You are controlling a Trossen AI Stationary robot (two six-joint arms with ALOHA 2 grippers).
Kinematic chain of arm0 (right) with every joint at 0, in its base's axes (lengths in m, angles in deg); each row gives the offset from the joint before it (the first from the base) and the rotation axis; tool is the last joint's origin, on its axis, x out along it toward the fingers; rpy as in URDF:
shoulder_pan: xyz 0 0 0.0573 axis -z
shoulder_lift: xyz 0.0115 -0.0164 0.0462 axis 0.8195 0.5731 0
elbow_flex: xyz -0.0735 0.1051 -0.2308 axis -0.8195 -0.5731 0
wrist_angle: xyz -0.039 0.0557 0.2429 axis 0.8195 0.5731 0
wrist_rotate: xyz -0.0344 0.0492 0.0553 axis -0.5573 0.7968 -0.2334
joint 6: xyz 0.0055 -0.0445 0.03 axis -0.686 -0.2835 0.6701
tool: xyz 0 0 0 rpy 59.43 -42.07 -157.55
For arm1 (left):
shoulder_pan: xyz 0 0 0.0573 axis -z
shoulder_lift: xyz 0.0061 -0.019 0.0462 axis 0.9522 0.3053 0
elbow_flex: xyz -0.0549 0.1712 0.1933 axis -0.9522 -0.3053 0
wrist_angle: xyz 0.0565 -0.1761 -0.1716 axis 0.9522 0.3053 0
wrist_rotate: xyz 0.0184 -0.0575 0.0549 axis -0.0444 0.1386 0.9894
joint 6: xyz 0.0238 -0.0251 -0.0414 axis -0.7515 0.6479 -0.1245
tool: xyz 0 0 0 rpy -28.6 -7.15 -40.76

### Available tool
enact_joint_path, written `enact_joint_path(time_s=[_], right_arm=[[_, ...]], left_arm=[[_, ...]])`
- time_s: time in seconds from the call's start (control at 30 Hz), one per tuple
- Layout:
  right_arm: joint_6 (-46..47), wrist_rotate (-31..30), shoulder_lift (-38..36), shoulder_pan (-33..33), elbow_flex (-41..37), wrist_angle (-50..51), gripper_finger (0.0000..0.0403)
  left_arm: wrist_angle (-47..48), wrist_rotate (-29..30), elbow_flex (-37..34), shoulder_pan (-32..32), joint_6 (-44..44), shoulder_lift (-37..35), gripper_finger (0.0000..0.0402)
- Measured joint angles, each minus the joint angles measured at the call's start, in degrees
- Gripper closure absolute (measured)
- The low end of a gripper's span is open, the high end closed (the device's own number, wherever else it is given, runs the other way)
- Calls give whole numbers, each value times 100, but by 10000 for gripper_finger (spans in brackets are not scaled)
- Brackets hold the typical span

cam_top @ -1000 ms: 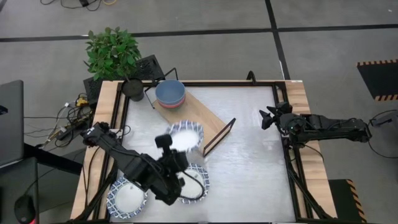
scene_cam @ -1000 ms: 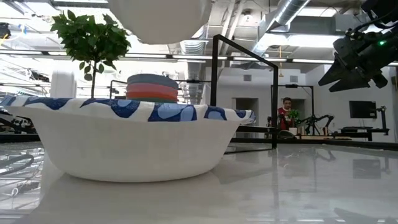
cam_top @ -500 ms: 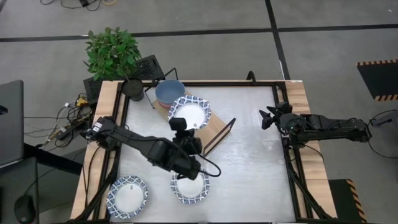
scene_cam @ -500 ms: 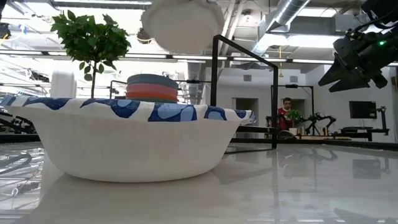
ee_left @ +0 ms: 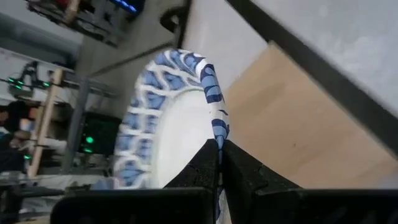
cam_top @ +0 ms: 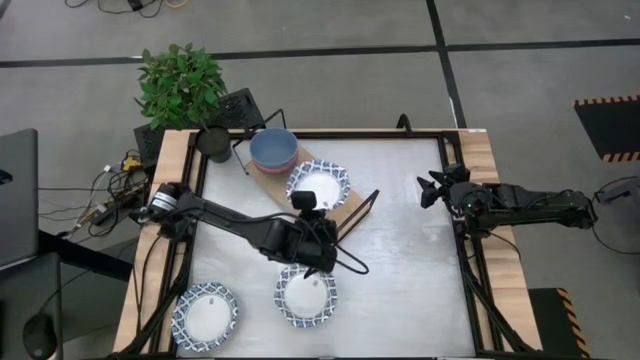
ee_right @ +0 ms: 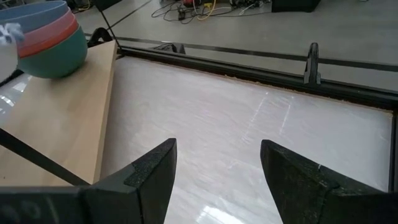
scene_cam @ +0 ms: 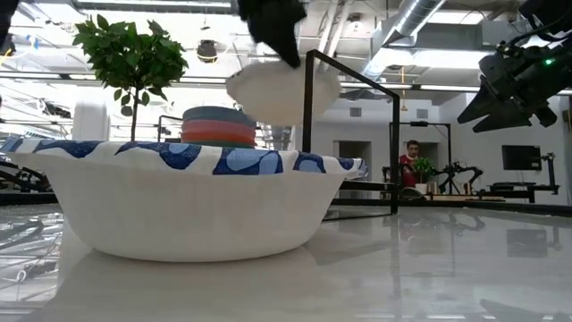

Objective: Place and stack bowls onto a shelf
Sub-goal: Put the top right patterned blue bowl on the shelf

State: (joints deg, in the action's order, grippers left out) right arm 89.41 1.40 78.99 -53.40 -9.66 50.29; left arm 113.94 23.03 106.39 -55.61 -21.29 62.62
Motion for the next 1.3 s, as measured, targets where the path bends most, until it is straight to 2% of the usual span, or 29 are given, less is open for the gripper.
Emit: enact_joint_path(time_s=[0.3,0.43,0.57,0.7,0.9,1.07,1.17,1.3], right_arm=[[0,0,0,-2,0,6,143],[0,2,0,-1,0,11,143],[0,2,0,-1,0,11,143],[0,2,0,-2,0,13,143],[0,2,0,-2,2,17,143],[0,2,0,-2,2,17,143],[0,2,0,-2,2,19,143],[0,2,0,-2,4,17,143]], left_arm=[[-966,-684,-788,-307,-194,0,401],[-1195,-768,-971,-371,-399,0,401],[-1317,-1175,-1151,-485,-490,2,401],[-1467,-1555,-1181,-602,-491,2,401],[-1519,-1816,-1181,-706,-538,2,401],[-1367,-2321,-1181,-830,-317,2,401],[-1314,-2402,-1181,-866,-183,2,400],[-1322,-2494,-1181,-864,-69,2,375]])
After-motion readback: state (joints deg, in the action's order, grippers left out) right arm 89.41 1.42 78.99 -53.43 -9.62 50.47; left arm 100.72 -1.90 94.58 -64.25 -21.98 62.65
